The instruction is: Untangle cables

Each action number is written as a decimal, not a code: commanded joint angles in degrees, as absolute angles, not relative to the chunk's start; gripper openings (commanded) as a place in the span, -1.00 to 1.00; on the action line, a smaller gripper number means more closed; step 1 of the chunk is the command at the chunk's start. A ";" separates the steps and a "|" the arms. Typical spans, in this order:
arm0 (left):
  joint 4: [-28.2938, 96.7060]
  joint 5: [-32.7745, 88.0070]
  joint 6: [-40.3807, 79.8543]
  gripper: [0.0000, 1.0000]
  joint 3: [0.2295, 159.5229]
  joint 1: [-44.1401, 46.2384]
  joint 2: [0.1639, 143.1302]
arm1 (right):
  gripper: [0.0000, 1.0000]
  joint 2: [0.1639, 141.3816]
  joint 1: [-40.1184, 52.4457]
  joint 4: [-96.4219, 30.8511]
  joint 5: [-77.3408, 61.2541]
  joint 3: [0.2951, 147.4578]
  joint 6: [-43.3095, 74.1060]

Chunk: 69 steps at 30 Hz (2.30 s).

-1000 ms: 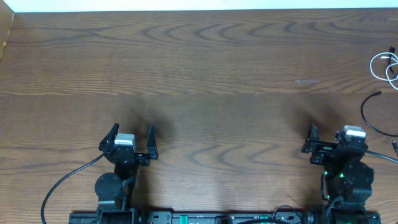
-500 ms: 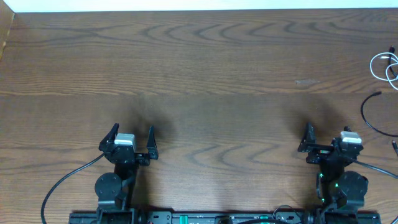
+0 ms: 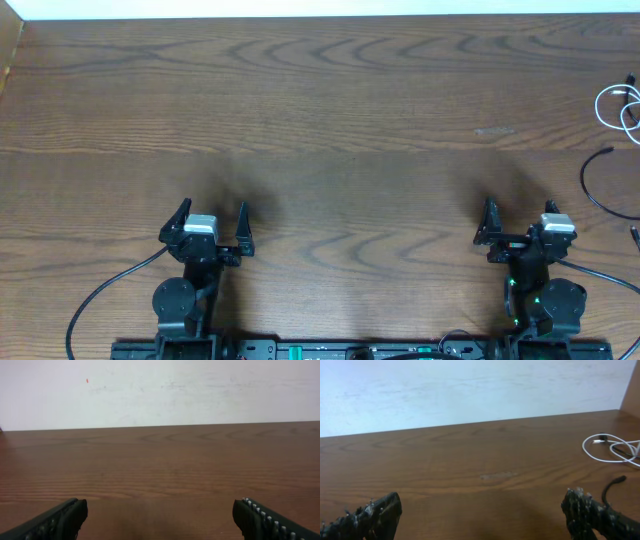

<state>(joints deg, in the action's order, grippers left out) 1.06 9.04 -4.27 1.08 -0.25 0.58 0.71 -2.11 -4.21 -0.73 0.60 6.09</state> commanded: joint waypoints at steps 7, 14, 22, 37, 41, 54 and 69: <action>3.20 9.58 -3.77 0.96 0.23 -0.08 0.23 | 0.98 0.27 -1.45 -4.29 -1.67 0.30 6.76; 3.18 9.58 -3.77 0.96 0.23 -0.08 0.23 | 0.98 0.27 -1.43 -4.43 -1.69 0.30 4.05; 3.18 9.58 -3.77 0.96 0.23 -0.08 0.23 | 0.99 0.27 -1.45 -4.45 -1.67 0.32 -0.10; 3.18 9.58 -3.77 0.96 0.23 -0.08 0.23 | 0.99 0.27 -1.45 -4.45 -1.74 0.30 -2.20; 3.18 9.58 -3.77 0.95 0.23 -0.08 0.23 | 0.98 0.27 -1.45 -4.25 -1.67 0.32 -2.22; 3.18 9.58 -3.77 0.96 0.23 -0.08 0.23 | 0.98 0.27 -1.45 -4.25 -1.65 0.32 -2.22; 3.18 9.58 -3.77 0.95 0.23 -0.08 0.23 | 0.98 0.27 -1.45 -4.25 -1.65 0.32 -2.22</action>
